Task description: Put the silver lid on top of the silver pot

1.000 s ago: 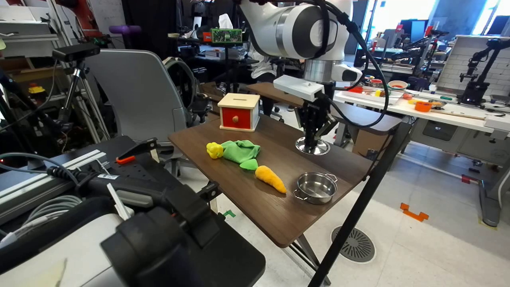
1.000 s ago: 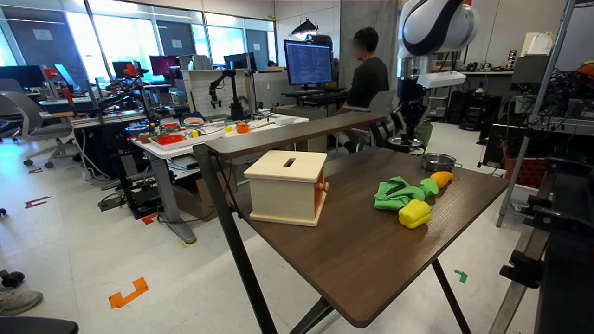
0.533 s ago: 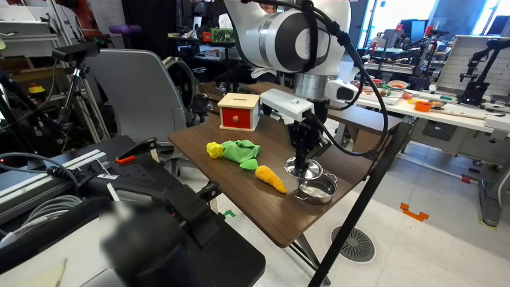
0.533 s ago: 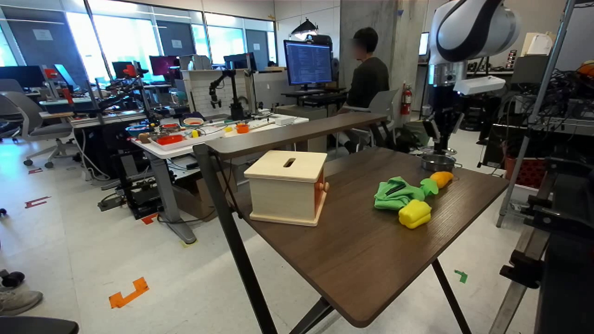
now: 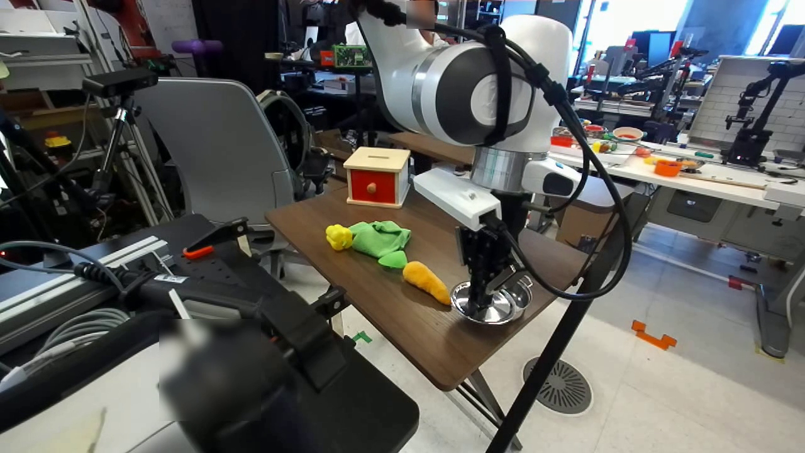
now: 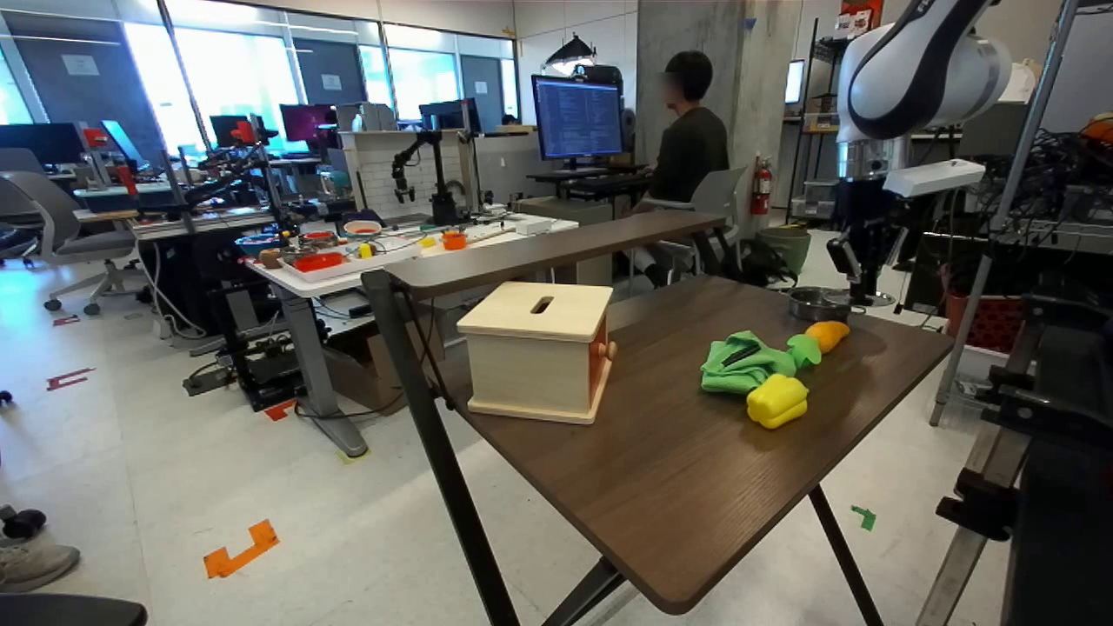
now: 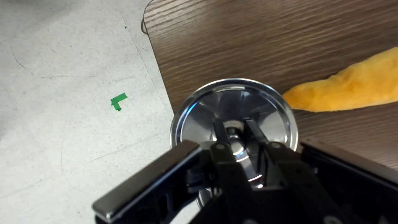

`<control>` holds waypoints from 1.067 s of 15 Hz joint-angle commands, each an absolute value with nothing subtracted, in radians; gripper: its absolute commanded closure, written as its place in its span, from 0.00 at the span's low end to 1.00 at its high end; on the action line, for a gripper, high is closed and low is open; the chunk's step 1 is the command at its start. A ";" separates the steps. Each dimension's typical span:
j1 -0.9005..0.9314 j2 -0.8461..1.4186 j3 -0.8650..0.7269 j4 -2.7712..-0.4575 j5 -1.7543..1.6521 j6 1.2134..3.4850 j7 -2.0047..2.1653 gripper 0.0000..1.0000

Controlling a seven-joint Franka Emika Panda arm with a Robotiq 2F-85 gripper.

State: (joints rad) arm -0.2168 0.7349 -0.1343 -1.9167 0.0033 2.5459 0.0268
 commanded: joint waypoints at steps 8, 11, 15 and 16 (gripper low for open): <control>-0.214 0.765 -0.134 -1.831 0.025 2.543 0.049 0.95; -0.211 0.790 -0.135 -1.794 0.025 2.536 0.064 0.95; -0.202 0.828 -0.131 -1.756 0.023 2.534 0.078 0.95; -0.199 0.839 -0.130 -1.747 0.023 2.534 0.080 0.95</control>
